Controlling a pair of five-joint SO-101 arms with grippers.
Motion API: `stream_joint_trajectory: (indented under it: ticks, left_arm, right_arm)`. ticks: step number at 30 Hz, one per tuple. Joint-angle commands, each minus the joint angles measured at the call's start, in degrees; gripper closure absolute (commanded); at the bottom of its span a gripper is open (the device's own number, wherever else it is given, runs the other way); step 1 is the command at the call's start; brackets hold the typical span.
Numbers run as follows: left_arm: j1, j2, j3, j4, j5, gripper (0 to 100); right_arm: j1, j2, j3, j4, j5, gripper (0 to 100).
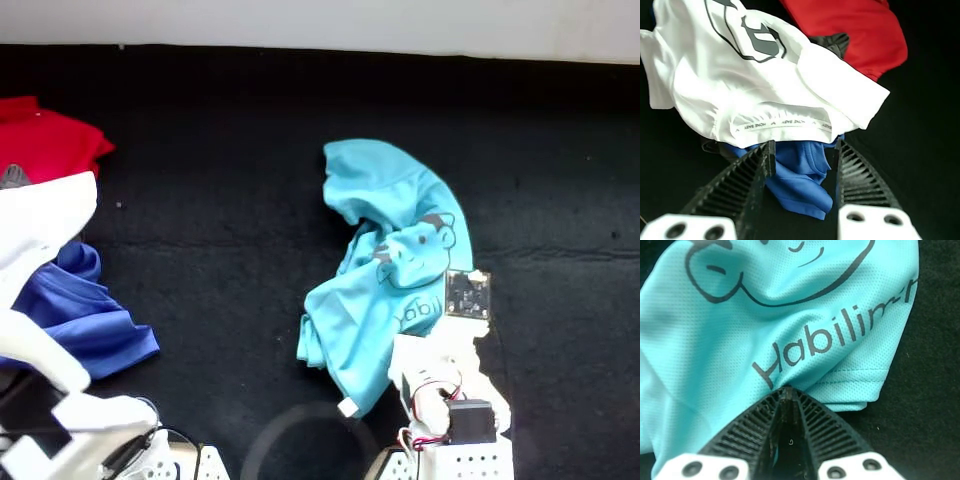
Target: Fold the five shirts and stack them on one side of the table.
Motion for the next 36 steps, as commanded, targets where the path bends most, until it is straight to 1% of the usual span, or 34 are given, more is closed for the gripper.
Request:
stream_joint_trajectory:
  ticks: [1, 3, 6, 11, 12, 15, 17, 21, 26, 28, 31, 33, 36]
  left_arm:
    - [5.49, -5.85, 5.23, 0.44, 2.55, 81]
    - [7.43, -7.25, 8.66, 0.44, 3.96, 81]
    - [8.31, -8.57, 12.62, 0.44, 5.01, 81]
    - [6.73, -9.27, 15.69, 0.44, 5.01, 81]
    - [6.20, -9.27, 15.69, 0.44, 4.92, 81]
    - [5.14, -9.10, 15.96, 0.44, 4.92, 81]
    - [4.70, -9.19, 15.96, 0.44, 4.92, 81]
    - [4.70, -9.27, 15.96, 0.44, 4.92, 81]
    - [4.79, -9.27, 16.04, 0.44, 4.92, 81]
    - [4.70, -9.27, 16.13, 0.44, 4.92, 81]
    - [4.62, -9.36, 17.45, 0.44, 4.92, 81]
    - [4.00, -9.36, 18.68, 0.44, 4.92, 81]
    - [1.71, -9.36, 19.03, 0.44, 4.92, 81]
  right_arm:
    - [-0.22, -0.13, 7.25, -0.84, 0.00, 99.1]
    - [-0.31, -0.13, 7.25, -1.27, 0.00, 99.1]
    - [0.84, -0.13, 4.97, -1.27, 0.00, 98.9]
    - [7.78, 0.31, -6.37, -3.38, 0.00, 98.9]
    - [8.40, 0.31, -8.57, -3.38, 0.18, 98.9]
    - [8.48, 0.57, -15.08, -1.54, 4.04, 98.9]
    - [8.48, 2.77, -20.18, 0.84, 4.66, 98.9]
    - [8.31, 14.90, -33.98, 7.78, 4.48, 98.9]
    - [8.22, 38.55, -54.46, 15.34, 4.48, 98.9]
    - [6.90, 47.60, -60.79, 18.68, 4.84, 98.9]
    - [3.47, 58.42, -65.19, 23.16, 4.84, 98.9]
    - [0.48, 63.52, -65.71, 24.31, 5.10, 98.9]
    - [-3.74, 68.35, -65.71, 24.75, 10.46, 98.9]
